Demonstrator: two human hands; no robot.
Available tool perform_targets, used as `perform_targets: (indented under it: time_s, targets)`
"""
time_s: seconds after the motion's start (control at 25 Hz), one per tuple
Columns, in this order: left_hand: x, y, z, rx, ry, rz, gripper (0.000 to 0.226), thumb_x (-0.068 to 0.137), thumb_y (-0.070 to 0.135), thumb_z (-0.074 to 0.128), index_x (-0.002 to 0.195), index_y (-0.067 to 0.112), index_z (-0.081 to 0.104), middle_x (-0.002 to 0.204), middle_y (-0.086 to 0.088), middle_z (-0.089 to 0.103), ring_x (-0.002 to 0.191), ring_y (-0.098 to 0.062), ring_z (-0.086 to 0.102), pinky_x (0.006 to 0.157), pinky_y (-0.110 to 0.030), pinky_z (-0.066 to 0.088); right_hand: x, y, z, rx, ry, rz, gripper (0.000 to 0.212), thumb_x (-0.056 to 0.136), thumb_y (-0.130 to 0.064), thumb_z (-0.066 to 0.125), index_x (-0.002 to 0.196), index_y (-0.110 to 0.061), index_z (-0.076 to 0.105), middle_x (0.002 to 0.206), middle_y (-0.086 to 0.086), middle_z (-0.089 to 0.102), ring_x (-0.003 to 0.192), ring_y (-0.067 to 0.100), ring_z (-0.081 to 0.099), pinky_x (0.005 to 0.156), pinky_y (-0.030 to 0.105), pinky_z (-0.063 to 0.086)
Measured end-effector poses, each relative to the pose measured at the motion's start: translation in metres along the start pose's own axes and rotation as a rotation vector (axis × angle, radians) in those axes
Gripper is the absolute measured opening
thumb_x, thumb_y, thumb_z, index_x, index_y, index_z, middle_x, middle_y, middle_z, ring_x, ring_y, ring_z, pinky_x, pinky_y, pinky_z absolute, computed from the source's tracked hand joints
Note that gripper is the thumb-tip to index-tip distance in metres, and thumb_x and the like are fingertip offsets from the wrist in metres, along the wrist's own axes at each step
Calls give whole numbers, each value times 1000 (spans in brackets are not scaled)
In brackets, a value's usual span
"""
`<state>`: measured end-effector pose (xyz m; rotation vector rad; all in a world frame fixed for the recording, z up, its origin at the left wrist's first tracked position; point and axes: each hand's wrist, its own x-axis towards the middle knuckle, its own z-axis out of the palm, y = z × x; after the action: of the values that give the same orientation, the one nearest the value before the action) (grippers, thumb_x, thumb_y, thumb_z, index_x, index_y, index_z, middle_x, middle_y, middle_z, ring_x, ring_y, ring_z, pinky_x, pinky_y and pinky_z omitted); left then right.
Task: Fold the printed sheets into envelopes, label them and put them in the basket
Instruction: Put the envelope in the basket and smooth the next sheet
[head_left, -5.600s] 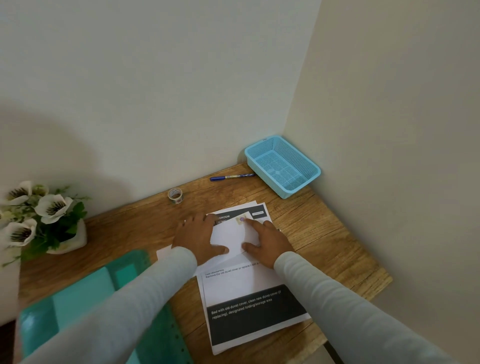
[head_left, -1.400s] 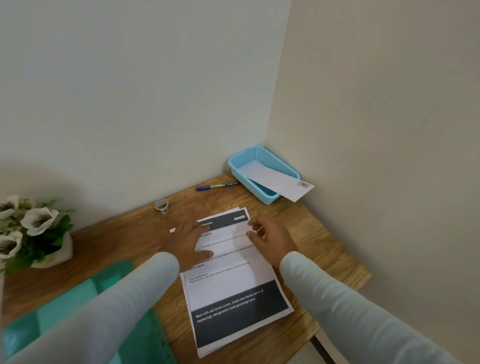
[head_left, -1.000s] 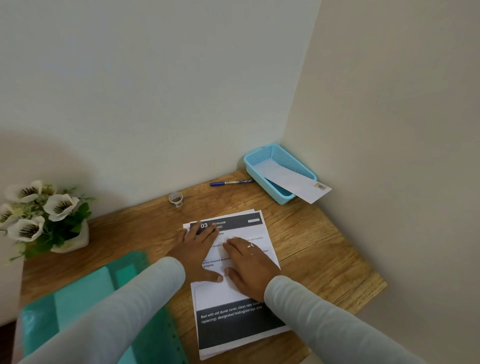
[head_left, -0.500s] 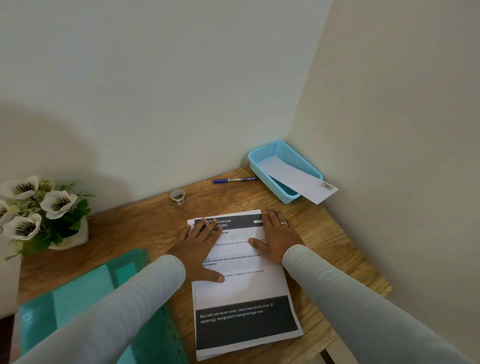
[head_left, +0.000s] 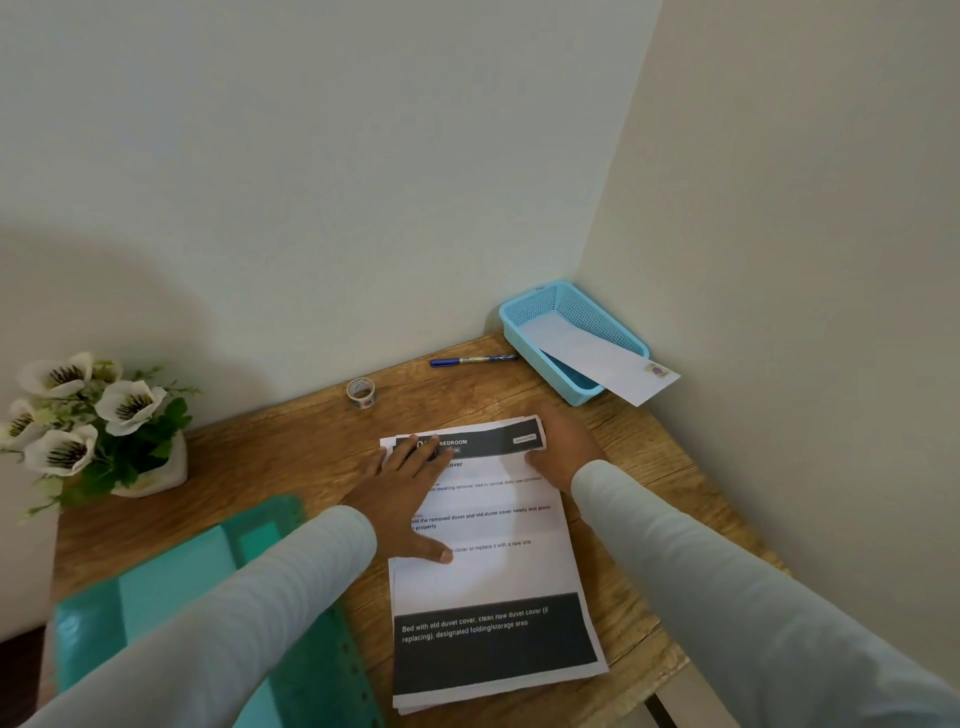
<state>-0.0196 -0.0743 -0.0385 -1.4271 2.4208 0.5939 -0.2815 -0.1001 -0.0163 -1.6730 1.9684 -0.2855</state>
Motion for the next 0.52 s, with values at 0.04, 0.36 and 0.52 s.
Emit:
perform_targets:
  time_s: [0.04, 0.36, 0.52]
  targets:
    - [-1, 2, -2, -28, 36, -16, 133, 64, 91, 61, 157, 38, -19, 167, 7, -23, 154, -23, -21, 123, -53, -8, -3, 1, -2, 9, 0, -14, 47, 94, -19, 73, 136, -33, 57, 134, -1, 65, 120, 25, 65, 95, 40, 58]
    - [0, 0, -39, -74, 524, -88, 52, 95, 40, 65, 143, 31, 48, 141, 3, 58, 133, -22, 49, 116, -40, 31, -22, -2, -26, 35, 32, -112, 26, 95, -12, 71, 106, -34, 63, 107, -4, 68, 103, 20, 65, 87, 28, 54]
    - [-13, 13, -29, -140, 605, -35, 28, 102, 33, 56, 127, 32, 69, 111, 7, 74, 93, -15, 66, 70, -24, 50, -42, -6, -23, -154, 57, -262, 29, 95, -24, 73, 121, -32, 64, 127, -5, 66, 113, 20, 62, 97, 34, 53]
